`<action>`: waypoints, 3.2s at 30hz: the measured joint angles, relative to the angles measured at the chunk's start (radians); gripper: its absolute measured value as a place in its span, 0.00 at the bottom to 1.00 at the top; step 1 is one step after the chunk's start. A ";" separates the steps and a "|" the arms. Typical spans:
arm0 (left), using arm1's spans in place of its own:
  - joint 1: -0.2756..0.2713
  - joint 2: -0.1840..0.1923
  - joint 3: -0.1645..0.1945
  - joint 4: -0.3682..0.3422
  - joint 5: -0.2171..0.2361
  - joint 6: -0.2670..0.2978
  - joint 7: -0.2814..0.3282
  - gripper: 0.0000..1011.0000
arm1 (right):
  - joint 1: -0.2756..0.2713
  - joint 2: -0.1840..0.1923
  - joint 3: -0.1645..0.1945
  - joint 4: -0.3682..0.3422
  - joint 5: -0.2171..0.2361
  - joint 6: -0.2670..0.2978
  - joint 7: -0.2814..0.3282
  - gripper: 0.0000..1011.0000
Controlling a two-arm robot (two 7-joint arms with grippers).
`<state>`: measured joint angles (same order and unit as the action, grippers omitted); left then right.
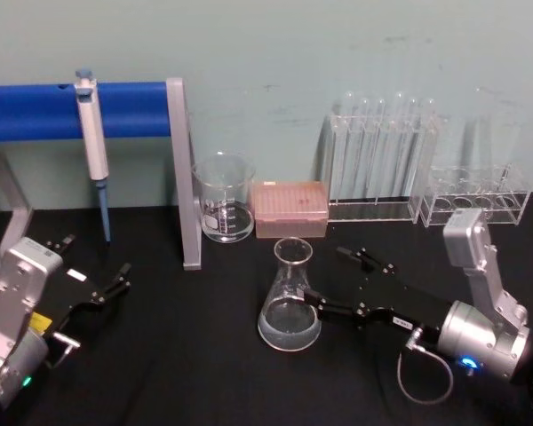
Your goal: Grasp the erlenmeyer flask with one hand, shake it three times, then place it back.
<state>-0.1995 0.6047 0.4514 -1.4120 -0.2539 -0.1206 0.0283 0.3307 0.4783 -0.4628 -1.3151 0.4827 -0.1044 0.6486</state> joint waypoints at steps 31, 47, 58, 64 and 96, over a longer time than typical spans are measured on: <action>0.000 0.000 0.000 0.000 0.000 0.000 0.000 0.99 | 0.097 -0.096 -0.038 0.130 -0.030 -0.008 0.019 0.99; 0.000 0.000 0.000 0.000 0.000 0.000 0.000 0.99 | 0.111 -0.112 -0.048 0.149 -0.035 -0.011 0.022 0.99; 0.000 0.000 0.000 0.000 0.000 0.000 0.000 0.99 | 0.117 -0.122 -0.048 0.156 -0.038 -0.006 0.013 0.99; 0.000 0.000 0.000 0.000 0.000 0.000 0.000 0.99 | 0.120 -0.127 -0.048 0.160 -0.042 -0.002 0.006 0.99; 0.000 0.000 0.000 0.000 0.000 0.000 0.000 0.99 | 0.121 -0.128 -0.047 0.161 -0.045 0.000 0.001 0.86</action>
<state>-0.1995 0.6047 0.4514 -1.4120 -0.2539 -0.1205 0.0283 0.4513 0.3501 -0.5096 -1.1537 0.4375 -0.1043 0.6492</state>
